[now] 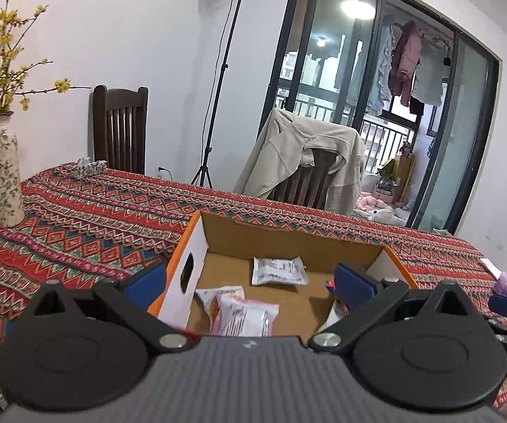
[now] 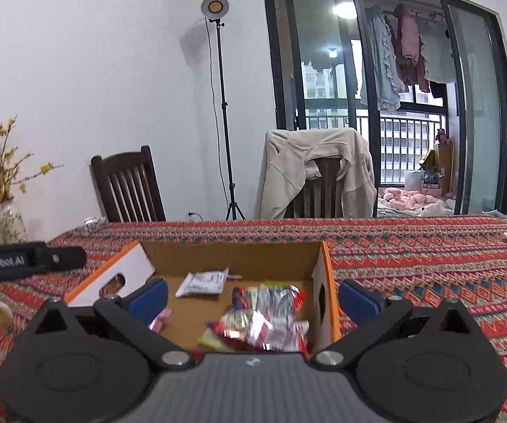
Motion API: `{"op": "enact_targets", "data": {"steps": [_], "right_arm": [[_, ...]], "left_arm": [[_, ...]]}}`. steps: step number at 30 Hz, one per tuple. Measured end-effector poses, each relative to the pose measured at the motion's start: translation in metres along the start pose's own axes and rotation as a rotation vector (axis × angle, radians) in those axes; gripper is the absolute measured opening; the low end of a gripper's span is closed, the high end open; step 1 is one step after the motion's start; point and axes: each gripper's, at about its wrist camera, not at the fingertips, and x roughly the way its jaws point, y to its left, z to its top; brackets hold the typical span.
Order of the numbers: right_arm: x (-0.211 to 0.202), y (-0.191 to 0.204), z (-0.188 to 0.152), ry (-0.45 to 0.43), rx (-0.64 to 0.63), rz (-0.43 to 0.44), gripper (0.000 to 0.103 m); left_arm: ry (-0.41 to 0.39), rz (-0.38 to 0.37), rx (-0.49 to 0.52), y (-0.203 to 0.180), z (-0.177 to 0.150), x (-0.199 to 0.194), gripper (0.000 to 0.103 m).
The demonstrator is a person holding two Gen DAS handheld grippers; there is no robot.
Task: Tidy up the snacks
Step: 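Lower the right tool onto a pink packet and close it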
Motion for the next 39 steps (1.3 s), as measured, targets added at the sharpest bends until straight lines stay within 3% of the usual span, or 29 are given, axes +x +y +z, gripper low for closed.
{"op": "enact_targets", "data": {"steps": [19, 26, 32, 34, 39], "right_arm": [[-0.049, 0.007, -0.092, 0.209, -0.005, 0.021, 0.103], [-0.064, 0.021, -0.118, 0.227, -0.063, -0.016, 0.103], [-0.063, 0.022, -0.126, 0.255, -0.042, -0.022, 0.103], [-0.062, 0.021, -0.129, 0.261, -0.037, -0.026, 0.099], [-0.062, 0.021, -0.134, 0.272, -0.025, -0.009, 0.071]], "left_arm": [[0.107, 0.008, 0.02, 0.031, -0.078, -0.054, 0.103], [0.108, 0.003, 0.06, 0.036, -0.114, -0.062, 0.103], [0.121, 0.028, 0.071, 0.038, -0.126, -0.057, 0.103], [0.111, 0.02, 0.062, 0.04, -0.126, -0.058, 0.103], [0.13, 0.005, 0.036, 0.044, -0.127, -0.055, 0.103]]}}
